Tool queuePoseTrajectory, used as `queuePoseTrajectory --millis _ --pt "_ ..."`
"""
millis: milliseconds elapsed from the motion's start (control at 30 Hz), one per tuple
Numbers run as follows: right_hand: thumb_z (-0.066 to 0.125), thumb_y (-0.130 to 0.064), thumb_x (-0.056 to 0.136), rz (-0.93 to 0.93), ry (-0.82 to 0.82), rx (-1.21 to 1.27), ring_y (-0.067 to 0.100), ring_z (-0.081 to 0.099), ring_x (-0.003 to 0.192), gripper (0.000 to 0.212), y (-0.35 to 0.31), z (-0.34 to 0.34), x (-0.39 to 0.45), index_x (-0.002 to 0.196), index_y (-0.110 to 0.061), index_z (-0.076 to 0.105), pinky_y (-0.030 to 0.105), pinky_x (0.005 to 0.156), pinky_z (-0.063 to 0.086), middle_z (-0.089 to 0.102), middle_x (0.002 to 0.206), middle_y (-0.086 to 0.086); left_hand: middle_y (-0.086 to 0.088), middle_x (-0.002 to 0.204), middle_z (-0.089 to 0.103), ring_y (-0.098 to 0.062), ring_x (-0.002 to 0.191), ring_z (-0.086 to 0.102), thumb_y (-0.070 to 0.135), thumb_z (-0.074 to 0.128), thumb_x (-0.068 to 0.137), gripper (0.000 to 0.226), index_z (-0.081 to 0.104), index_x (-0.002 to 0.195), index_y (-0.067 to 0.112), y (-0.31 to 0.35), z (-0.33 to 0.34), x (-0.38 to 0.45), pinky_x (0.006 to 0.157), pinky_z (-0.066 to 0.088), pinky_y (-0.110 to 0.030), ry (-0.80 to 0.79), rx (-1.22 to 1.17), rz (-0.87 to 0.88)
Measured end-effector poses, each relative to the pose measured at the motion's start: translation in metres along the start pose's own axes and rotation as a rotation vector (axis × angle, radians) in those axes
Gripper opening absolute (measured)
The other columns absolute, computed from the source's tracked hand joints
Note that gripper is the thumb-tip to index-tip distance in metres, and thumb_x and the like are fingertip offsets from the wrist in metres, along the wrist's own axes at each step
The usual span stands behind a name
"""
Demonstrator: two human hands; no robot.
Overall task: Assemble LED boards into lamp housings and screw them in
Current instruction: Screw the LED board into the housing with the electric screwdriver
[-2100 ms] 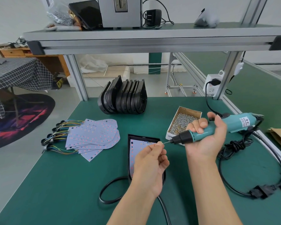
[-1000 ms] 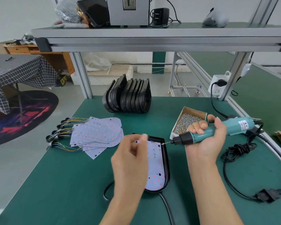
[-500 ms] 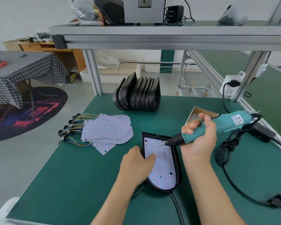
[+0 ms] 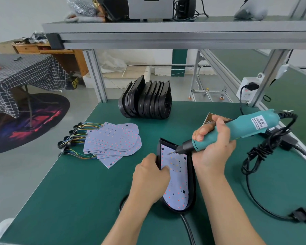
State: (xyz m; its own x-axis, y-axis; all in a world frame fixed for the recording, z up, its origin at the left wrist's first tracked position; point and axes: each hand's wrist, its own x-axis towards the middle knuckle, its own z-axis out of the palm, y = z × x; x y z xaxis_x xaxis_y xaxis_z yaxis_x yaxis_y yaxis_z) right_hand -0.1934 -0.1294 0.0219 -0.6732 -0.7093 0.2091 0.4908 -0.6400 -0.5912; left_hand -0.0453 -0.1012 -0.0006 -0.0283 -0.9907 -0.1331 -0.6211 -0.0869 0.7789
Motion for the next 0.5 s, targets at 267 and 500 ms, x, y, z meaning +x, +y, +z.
queuePoseTrajectory --millis 267,500 --pt "0.061 -0.019 0.09 -0.034 0.005 -0.045 0.022 0.04 0.043 0.014 -0.001 0.007 -0.004 0.097 -0.008 0.055 0.029 0.051 0.036 0.049 0.054 0.009 0.004 0.066 0.046 -0.02 0.062 0.041 0.026 0.062 0.09 0.029 0.04 0.075 0.016 0.003 0.002 -0.005 0.052 0.029 -0.032 0.049 -0.008 0.073" --pt "0.059 -0.017 0.09 -0.044 0.009 -0.064 0.023 0.04 0.043 0.011 -0.002 0.011 -0.005 0.096 -0.009 0.054 0.03 0.052 0.036 0.048 0.052 0.01 0.007 0.064 0.045 -0.017 0.059 0.041 0.026 0.064 0.091 0.03 0.04 0.074 0.018 0.003 0.003 -0.006 0.051 0.027 -0.03 0.067 -0.009 0.092"
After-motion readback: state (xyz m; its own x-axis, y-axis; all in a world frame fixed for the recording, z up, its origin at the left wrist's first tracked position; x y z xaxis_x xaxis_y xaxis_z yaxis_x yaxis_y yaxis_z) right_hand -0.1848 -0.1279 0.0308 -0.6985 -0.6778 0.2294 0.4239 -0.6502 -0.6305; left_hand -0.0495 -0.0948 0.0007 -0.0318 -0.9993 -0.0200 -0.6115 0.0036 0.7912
